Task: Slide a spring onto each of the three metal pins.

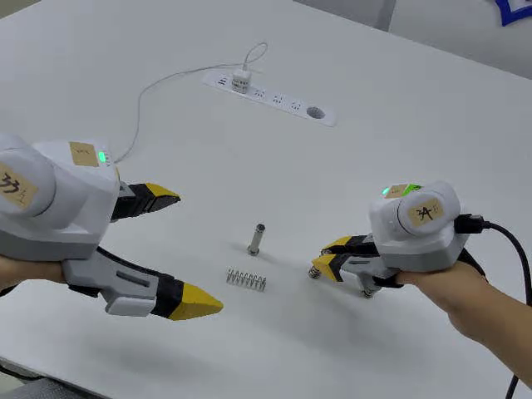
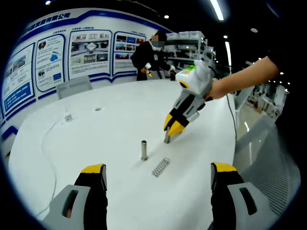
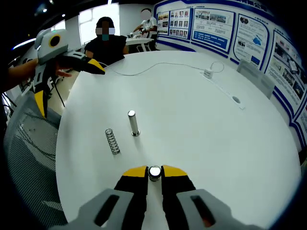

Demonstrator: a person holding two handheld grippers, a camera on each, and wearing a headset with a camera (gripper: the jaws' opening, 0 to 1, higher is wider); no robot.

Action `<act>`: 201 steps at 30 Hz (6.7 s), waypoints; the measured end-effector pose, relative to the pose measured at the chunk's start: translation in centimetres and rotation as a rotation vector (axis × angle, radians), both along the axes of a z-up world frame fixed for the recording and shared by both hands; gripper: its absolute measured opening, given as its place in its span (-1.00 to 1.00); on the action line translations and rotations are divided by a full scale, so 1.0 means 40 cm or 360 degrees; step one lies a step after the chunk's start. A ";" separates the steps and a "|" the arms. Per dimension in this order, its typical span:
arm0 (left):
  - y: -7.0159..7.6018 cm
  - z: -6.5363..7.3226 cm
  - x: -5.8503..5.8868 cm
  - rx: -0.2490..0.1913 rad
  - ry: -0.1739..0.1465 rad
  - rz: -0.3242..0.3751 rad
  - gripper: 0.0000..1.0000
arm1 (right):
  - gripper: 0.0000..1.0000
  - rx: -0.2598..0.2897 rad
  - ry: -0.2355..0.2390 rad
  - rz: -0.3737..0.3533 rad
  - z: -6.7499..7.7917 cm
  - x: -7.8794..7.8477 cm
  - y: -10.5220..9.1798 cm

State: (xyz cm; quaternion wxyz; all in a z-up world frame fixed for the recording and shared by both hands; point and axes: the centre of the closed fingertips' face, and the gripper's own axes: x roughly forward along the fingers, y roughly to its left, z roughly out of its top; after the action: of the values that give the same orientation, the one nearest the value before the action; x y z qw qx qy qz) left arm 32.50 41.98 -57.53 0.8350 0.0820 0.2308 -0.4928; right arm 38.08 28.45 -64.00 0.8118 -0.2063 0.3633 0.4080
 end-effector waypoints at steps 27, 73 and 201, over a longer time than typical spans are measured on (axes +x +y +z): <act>-0.020 0.024 -0.017 0.0017 -0.0050 -0.0065 0.83 | -0.68 0.0229 -0.0117 0.0007 0.159 -0.026 0.048; 0.041 -0.045 -0.021 0.0089 0.0099 -0.0007 0.73 | -0.74 0.0048 0.0090 0.0463 -0.091 -0.105 0.195; -0.163 0.061 -0.146 0.0159 -0.0291 -0.0650 -0.80 | -0.79 0.0305 -0.0202 0.0877 0.292 -0.298 0.215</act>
State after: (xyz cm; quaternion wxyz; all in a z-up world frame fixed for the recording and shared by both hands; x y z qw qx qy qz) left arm 26.68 35.47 -55.10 0.7302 0.2128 0.1568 -0.6300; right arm 26.14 37.06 -52.33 0.7072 -0.2448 0.2021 0.6317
